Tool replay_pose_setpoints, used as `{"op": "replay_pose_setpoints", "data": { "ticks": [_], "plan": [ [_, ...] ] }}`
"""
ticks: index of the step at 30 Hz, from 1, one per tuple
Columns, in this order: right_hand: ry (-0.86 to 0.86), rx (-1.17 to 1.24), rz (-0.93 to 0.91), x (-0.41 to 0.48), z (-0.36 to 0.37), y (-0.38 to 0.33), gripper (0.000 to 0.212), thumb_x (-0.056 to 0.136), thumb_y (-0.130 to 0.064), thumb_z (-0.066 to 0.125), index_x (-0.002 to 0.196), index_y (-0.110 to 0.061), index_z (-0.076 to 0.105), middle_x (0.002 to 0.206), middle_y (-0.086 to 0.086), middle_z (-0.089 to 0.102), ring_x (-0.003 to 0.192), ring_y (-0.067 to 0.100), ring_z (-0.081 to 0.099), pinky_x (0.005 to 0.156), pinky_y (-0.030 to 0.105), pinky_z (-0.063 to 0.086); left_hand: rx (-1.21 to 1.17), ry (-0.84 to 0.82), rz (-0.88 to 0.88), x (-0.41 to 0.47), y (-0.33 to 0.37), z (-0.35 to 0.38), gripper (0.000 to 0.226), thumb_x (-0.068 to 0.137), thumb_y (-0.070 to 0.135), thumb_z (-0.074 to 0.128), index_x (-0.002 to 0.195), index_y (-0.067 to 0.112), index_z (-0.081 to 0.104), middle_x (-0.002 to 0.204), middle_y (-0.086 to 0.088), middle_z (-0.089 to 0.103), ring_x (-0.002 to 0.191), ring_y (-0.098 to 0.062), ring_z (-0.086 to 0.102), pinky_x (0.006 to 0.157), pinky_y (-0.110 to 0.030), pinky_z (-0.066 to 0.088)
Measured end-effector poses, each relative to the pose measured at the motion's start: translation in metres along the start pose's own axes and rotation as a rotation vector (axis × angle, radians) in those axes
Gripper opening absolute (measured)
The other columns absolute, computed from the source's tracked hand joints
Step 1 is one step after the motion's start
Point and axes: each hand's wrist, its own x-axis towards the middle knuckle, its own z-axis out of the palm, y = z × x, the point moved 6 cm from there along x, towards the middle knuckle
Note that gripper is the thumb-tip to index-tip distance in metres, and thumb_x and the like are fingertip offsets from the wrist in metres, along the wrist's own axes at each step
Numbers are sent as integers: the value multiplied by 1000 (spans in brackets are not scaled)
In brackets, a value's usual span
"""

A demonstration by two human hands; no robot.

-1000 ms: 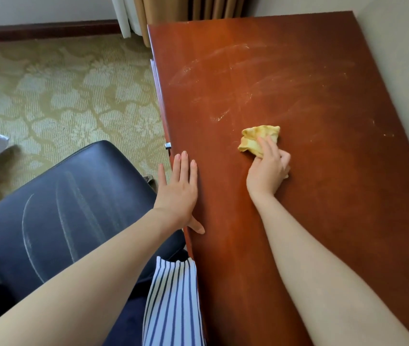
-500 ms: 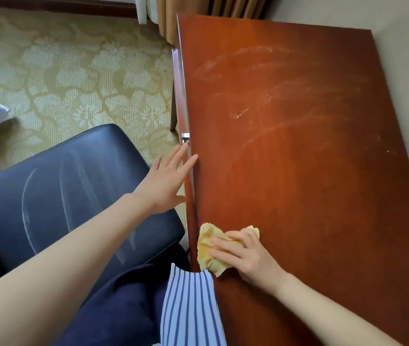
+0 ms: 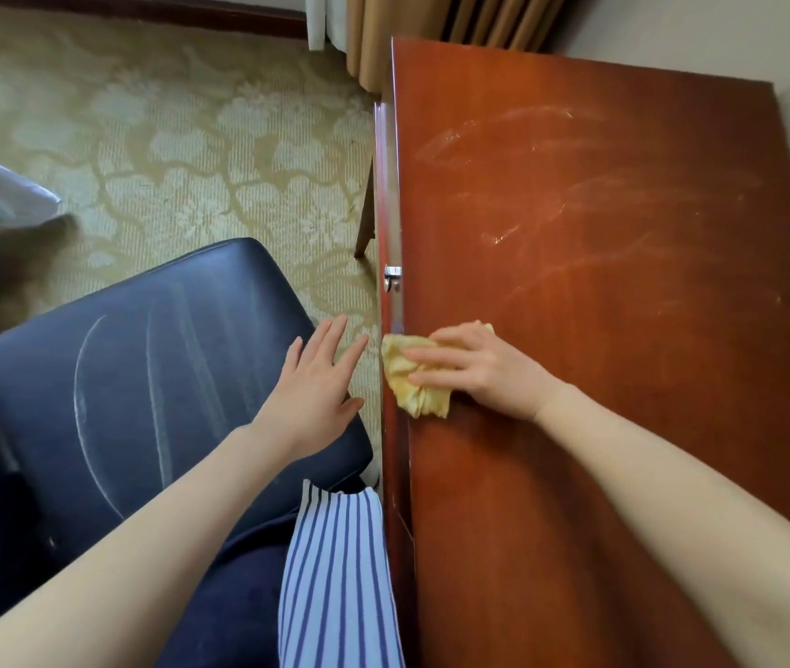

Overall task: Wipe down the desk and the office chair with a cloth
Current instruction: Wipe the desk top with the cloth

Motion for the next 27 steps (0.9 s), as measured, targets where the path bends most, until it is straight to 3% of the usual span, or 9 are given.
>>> {"op": "replay_pose_setpoints", "data": {
  "ticks": [2, 7, 10, 13, 15, 20, 27],
  "plan": [
    [49, 33, 170, 14, -7, 21, 27, 75, 8, 69, 98, -4, 74, 112, 13, 68, 92, 39, 63, 78, 46, 54, 3, -2, -3, 0, 0, -3, 72, 97, 33, 48, 152, 19, 3, 160, -7, -10, 146, -23, -13, 117, -42, -4],
    [147, 112, 591, 32, -15, 64, 32, 82, 11, 53, 104, -4, 71, 123, 12, 62, 105, 40, 52, 90, 53, 43, -5, -23, -5, 1, 7, -7, 71, 98, 33, 47, 152, 20, 4, 160, -6, -7, 146, -21, -12, 117, -42, -5],
    [266, 182, 964, 31, -8, 76, 45, 84, 12, 44, 113, -14, 68, 132, 3, 57, 114, 26, 44, 100, 38, 32, 0, -26, -1, 4, 14, -9, 76, 96, 34, 50, 152, 20, 1, 160, -6, -7, 146, -21, -11, 117, -42, -5],
    [419, 206, 1117, 31, -2, 53, 52, 81, 14, 44, 114, -18, 68, 128, 0, 59, 108, 23, 46, 98, 35, 34, 13, -31, -10, 9, 17, -14, 88, 91, 37, 58, 152, 17, -3, 160, -7, -9, 146, -22, -10, 117, -43, -4],
    [422, 199, 1045, 28, 2, 30, 56, 77, 17, 46, 112, -19, 69, 125, 0, 62, 102, 25, 48, 93, 40, 38, 35, -44, -17, 14, 19, -18, 99, 87, 37, 65, 151, 15, -7, 159, -7, -11, 146, -23, -10, 116, -45, -2],
    [280, 199, 666, -11, 14, -35, 44, 70, 15, 61, 103, -13, 72, 117, 2, 66, 96, 28, 54, 84, 49, 46, 96, -68, -26, 35, 20, -36, 116, 78, 39, 74, 150, 8, -11, 158, -11, -16, 146, -26, -11, 116, -50, 1],
    [48, 183, 152, -87, 31, -112, 27, 89, -8, 53, 106, -14, 72, 123, 2, 64, 107, 22, 50, 83, 40, 50, 135, -121, -33, 61, 36, -43, 137, 64, 53, 80, 148, 5, -18, 156, -13, -22, 145, -29, -14, 115, -54, 1]
  ]
}}
